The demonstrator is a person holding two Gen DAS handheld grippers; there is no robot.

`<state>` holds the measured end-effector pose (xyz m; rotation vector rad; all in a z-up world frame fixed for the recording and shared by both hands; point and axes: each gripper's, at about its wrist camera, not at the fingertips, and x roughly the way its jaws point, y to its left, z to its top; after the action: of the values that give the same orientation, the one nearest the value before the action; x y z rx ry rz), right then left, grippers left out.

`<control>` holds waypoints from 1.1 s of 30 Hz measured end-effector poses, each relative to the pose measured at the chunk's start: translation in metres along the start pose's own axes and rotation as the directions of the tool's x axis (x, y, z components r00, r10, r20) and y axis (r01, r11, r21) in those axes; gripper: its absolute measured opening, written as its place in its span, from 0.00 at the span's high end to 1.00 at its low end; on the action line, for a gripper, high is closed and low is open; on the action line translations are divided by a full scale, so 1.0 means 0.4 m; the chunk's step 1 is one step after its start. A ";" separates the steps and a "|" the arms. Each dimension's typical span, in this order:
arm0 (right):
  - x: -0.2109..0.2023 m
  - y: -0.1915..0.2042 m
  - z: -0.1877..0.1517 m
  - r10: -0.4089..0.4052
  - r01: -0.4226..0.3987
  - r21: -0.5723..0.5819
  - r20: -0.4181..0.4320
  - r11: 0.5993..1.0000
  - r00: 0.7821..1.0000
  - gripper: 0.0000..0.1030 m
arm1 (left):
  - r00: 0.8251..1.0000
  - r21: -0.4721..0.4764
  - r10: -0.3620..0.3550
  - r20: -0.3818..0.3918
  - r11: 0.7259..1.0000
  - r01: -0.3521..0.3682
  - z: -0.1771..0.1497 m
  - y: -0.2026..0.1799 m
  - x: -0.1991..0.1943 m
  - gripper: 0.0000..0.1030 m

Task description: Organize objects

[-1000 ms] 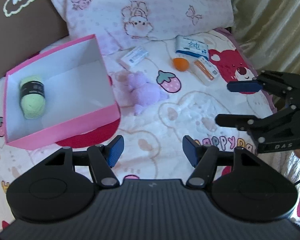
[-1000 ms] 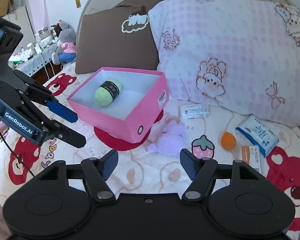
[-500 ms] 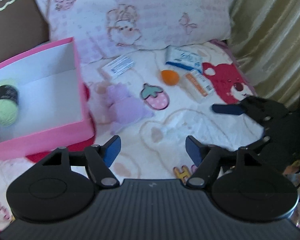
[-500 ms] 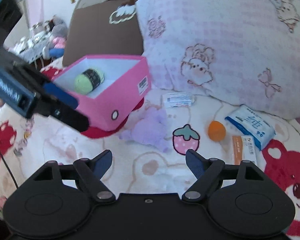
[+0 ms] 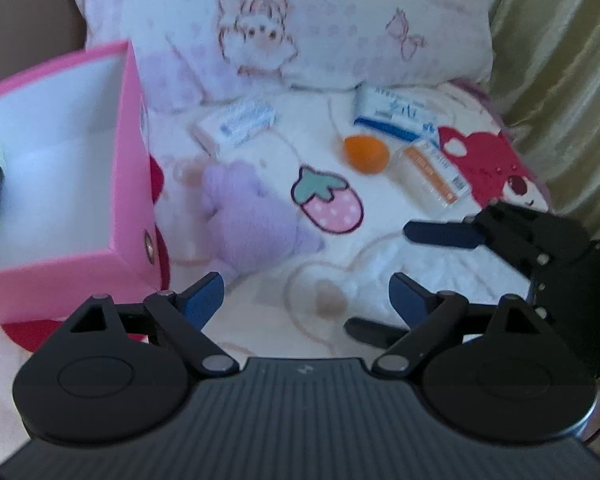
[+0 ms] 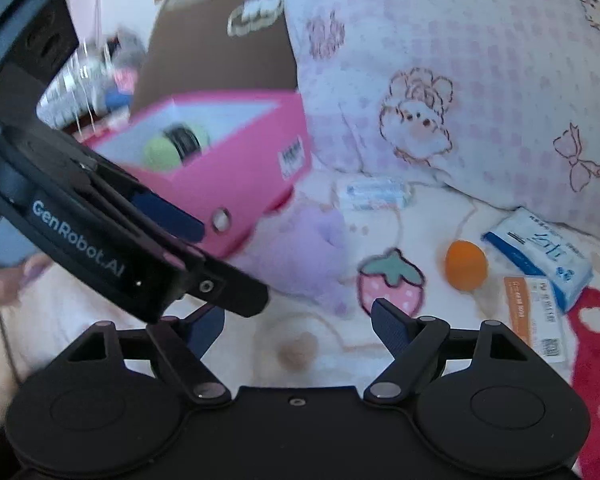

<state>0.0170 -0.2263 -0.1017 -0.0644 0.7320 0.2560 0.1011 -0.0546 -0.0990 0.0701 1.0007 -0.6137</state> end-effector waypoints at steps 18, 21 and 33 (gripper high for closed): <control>0.134 -0.060 -0.006 -0.017 0.016 0.078 0.011 0.997 1.000 0.19 | 0.995 -0.084 0.023 0.093 0.996 -0.015 -0.005 0.035 0.097 0.13; 0.159 -0.060 -0.005 0.004 -0.007 0.110 0.023 0.994 1.000 0.19 | 0.998 -0.148 0.020 0.067 0.989 -0.010 0.003 0.049 0.118 0.13; 0.220 -0.038 0.000 0.039 -0.043 0.093 0.045 0.995 0.998 0.26 | 0.997 -0.249 0.072 0.026 0.967 -0.063 0.019 0.052 0.163 0.19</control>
<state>0.0835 -0.2227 -0.1611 0.0454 0.7023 0.2615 0.1428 -0.0692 -0.1520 -0.1263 1.0304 -0.4225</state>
